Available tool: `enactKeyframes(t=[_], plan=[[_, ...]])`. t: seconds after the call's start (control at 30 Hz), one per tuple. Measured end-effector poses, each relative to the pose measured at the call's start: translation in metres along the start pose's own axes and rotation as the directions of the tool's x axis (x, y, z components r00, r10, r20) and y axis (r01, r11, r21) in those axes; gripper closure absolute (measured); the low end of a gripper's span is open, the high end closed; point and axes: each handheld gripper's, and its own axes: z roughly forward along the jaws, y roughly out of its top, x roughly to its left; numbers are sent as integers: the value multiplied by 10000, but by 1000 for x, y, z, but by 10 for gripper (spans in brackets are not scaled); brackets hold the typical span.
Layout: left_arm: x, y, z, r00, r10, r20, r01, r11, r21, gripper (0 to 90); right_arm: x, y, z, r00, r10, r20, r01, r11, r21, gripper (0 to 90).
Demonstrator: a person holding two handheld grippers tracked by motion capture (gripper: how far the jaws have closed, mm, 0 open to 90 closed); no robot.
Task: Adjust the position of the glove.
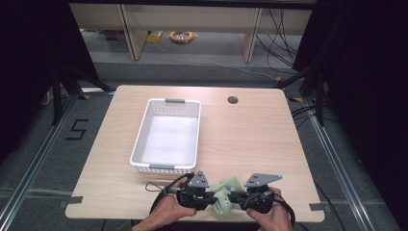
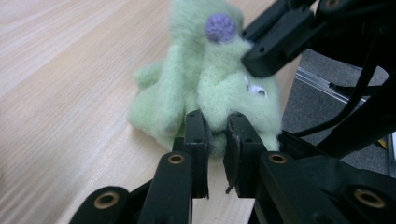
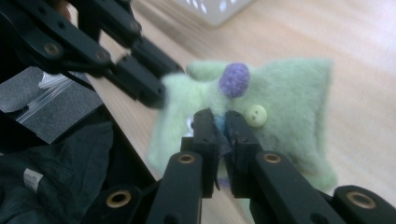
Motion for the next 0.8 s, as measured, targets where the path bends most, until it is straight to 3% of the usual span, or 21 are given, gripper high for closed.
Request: enactKeyframes(t=[0.03, 0.1, 0.13, 0.27, 0.3, 0.33, 0.37, 0.4, 0.43, 0.53, 0.6, 0.73, 0.77, 0.8], plan=[[1, -1, 1, 9998, -219, 5, 219, 9997, -60, 791, -1, -2, 2, 9999, 66, 84, -66, 9999, 76, 833], [6, 0, 0, 9999, -99, -25, 99, 9999, -21, 786, -2, -5, 5, 9994, 349, -40, -347, 9987, 381, 780], [6, -1, 0, 9994, -324, -101, 324, 9994, -77, 786, -2, -5, 5, 9994, 349, -40, -347, 9987, 381, 780], [6, -1, -1, 9991, -396, -124, 394, 9991, -162, 784, -8, -1, -5, 9997, 220, -61, -219, 9997, 97, 712], [7, -1, -1, 9996, -271, -76, 270, 9995, -133, 782, -8, 0, -9, 9995, 277, 148, -278, 9996, 15, 700], [7, -1, -1, 9997, -226, -48, 226, 9997, -107, 781, -17, 2, -17, 9968, -222, 767, 219, 9997, 53, 699], [7, -1, 0, 9998, -198, -39, 198, 9998, -76, 781, -17, 2, -17, 9968, -222, 767, 219, 9997, 53, 699], [8, -1, 0, 9998, -219, -43, 219, 9997, -56, 780, -18, 2, -20, 9958, 171, 905, -185, 9997, 145, 699], [8, -1, 0, 9997, -221, -66, 220, 9997, -55, 778, -28, 2, -22, 9934, -282, 1109, 264, 9995, 173, 699], [7, -1, 1, 9988, -483, -43, 483, 9988, -109, 777, -37, -2, -16, 9943, -65, 1062, 2, 9983, 591, 703], [9, -1, 0, 9996, -274, -51, 274, 9996, -50, 776, -37, -3, -13, 9946, -37, 1036, -37, 9975, 707, 716], [7, -1, 1, 9988, -488, -11, 488, 9988, -107, 779, -39, -2, 2, 9978, -143, 648, 79, 9951, 989, 730], [7, -1, 0, 9989, -470, -28, 470, 9988, -128, 780, -39, -1, 4, 9981, -32, 617, -49, 9915, 1302, 735], [7, -1, 0, 9990, -448, -63, 447, 9989, -152, 783, -42, -2, 8, 9982, -85, 587, 15, 9930, 1181, 756]])
